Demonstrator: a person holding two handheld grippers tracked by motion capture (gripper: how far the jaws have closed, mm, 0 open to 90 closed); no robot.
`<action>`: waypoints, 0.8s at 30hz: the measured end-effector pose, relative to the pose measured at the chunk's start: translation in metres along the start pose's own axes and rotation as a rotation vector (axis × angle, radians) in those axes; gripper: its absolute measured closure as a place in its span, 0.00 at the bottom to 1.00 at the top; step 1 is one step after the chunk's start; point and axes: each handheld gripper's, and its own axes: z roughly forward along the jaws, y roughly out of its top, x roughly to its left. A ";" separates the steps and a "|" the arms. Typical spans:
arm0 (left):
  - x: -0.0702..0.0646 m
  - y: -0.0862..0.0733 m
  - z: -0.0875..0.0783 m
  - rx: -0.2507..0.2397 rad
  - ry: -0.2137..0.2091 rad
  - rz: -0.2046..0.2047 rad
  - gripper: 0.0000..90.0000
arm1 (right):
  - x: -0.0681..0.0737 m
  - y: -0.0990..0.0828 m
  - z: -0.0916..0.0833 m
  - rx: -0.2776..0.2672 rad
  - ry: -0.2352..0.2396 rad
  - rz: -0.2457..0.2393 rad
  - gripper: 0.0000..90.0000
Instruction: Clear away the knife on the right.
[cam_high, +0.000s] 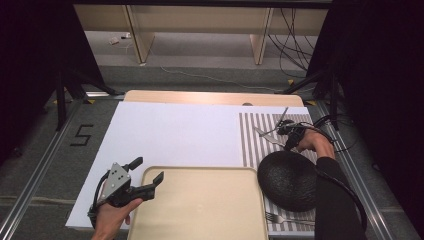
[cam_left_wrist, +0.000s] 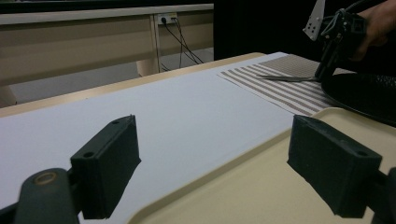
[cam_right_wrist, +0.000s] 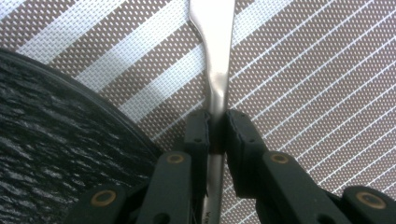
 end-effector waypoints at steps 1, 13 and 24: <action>0.000 0.000 0.000 -0.002 -0.001 -0.001 0.18 | 0.002 0.000 0.000 0.011 0.000 0.015 0.89; 0.001 0.000 0.001 0.006 0.003 -0.003 0.18 | 0.004 0.000 -0.004 -0.015 -0.060 -0.045 0.89; 0.001 0.000 0.001 0.006 0.006 -0.003 0.18 | 0.004 0.006 -0.015 -0.023 -0.127 -0.085 0.89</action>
